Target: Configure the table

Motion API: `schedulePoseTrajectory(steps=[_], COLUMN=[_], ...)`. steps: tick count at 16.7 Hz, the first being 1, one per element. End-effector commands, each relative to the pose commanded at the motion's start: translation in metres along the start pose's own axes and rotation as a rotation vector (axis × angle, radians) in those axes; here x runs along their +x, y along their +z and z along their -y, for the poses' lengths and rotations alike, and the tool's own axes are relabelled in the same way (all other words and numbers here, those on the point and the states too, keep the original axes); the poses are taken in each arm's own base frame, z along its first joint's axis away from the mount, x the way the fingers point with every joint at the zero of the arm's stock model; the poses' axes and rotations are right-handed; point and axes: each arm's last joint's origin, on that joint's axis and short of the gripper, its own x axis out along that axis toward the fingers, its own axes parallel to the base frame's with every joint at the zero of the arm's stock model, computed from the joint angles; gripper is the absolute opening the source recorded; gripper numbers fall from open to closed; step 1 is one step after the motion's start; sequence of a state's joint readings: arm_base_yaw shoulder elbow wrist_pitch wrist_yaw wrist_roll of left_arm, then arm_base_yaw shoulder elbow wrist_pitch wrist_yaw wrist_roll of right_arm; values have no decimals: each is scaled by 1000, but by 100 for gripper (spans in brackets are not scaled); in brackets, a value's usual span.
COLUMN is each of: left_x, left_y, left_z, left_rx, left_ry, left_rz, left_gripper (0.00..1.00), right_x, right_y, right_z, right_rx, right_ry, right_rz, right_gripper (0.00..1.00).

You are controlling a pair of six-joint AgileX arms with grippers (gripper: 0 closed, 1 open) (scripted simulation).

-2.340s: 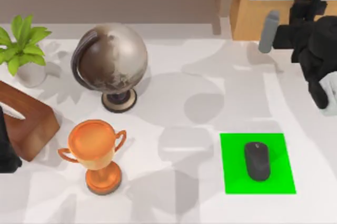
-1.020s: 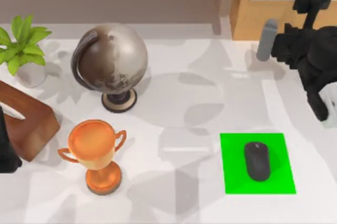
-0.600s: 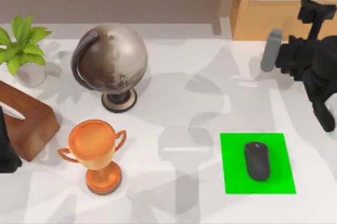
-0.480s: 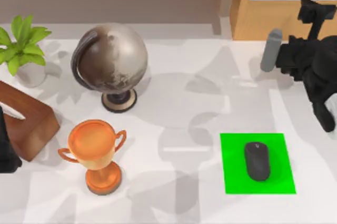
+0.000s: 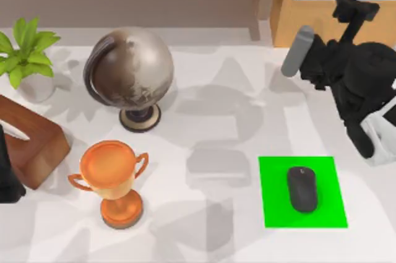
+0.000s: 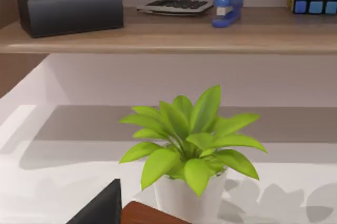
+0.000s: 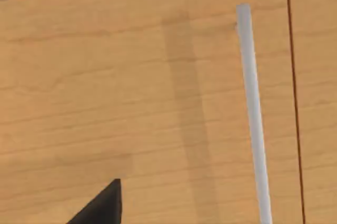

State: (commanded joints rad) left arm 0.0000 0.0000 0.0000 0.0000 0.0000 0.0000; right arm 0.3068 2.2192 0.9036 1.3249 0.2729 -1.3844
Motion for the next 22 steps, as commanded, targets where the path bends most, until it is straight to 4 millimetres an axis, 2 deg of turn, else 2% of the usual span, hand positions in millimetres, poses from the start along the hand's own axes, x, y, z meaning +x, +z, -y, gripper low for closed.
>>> schedulePoseTrajectory(steps=[7,10,13,17,22], left_x=[0,0,0,0,0], left_y=[0,0,0,0,0], left_z=[0,0,0,0,0], left_rx=[0,0,0,0,0], left_ry=[0,0,0,0,0], left_rz=[0,0,0,0,0], left_gripper=[100,100,100,100,100], right_x=[-7,-3,7,27,46], right_y=[120,171,212,245,256], right_z=[26,42,56,67,72], right_rx=[636,917,1141,1304,1377], right_ry=[-110,-111,-93,-57,-54], right_rz=[153,174,150,51,-43], right_gripper=[100,100,100,100,100])
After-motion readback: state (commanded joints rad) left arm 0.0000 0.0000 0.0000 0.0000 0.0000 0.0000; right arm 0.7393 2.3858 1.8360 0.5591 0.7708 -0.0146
